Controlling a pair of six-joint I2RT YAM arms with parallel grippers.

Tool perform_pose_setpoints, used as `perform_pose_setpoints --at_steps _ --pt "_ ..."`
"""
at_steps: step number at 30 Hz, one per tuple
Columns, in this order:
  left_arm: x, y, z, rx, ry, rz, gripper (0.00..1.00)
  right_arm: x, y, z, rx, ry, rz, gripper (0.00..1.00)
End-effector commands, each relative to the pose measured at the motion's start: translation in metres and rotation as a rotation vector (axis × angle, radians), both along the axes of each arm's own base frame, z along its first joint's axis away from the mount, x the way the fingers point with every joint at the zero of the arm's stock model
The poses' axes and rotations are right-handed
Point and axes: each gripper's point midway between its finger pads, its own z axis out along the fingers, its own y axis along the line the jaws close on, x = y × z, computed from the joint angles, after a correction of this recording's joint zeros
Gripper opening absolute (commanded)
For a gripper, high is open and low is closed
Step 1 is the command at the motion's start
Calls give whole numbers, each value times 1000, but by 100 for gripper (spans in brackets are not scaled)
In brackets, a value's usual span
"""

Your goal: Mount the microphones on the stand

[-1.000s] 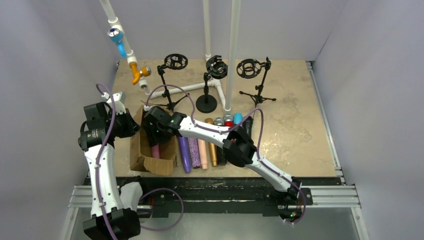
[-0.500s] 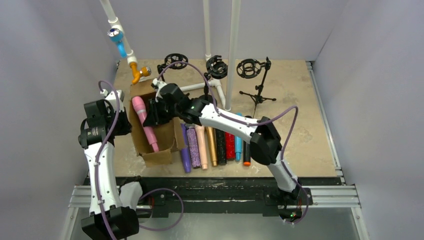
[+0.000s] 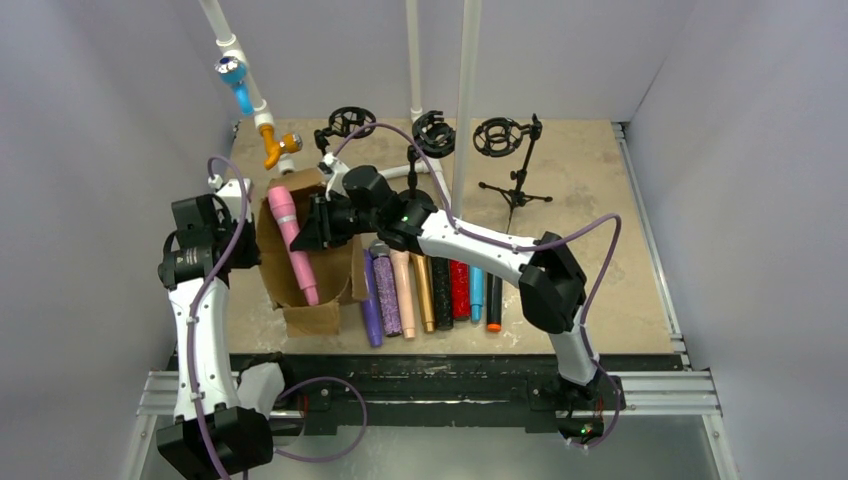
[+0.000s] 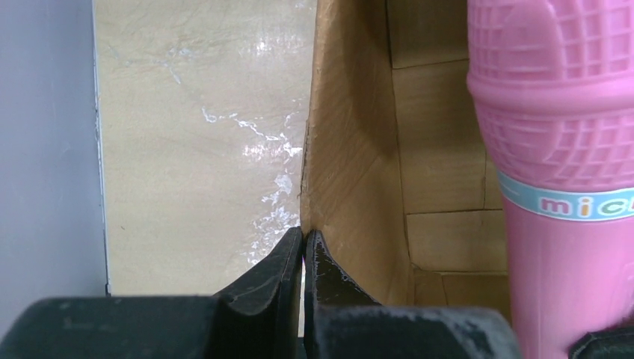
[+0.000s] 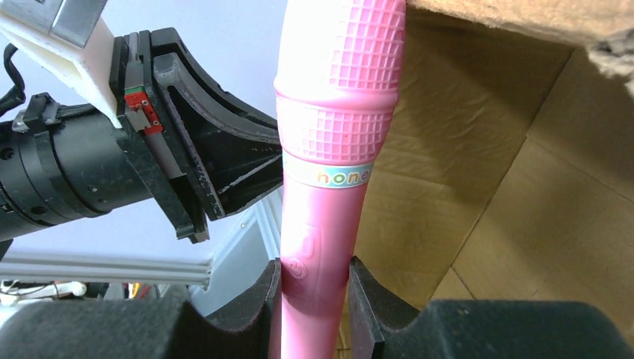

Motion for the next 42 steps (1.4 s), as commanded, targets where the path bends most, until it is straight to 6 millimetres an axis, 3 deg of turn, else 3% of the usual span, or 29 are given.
perform_pose_setpoints --at_steps 1,8,11,16,23,26,29,36,41,42 --pt "-2 46 21 204 -24 116 0 -3 -25 34 35 -8 22 3" --pt "-8 -18 26 -76 -44 -63 0 -18 6 41 104 -85 20 3" --pt "-11 -35 31 -157 -50 -101 0 -25 20 46 143 -103 30 3" --pt "-16 -47 31 -212 -54 -128 0 -25 32 59 217 -115 10 3" --pt "-22 -66 36 -309 -59 -160 0 -16 45 51 275 -101 -50 1" --pt "-22 -67 39 -317 -66 -154 0 -16 50 65 338 -92 -45 1" --pt "-22 -49 37 -215 -60 -121 0 -18 47 80 339 -115 -36 0" --pt "-15 40 28 223 5 37 0 -25 4 94 279 -160 -35 0" --pt "-5 95 30 399 11 134 0 -28 -38 69 152 -174 -74 0" --pt "-2 103 32 415 17 147 0 -28 -49 55 104 -169 -90 0"
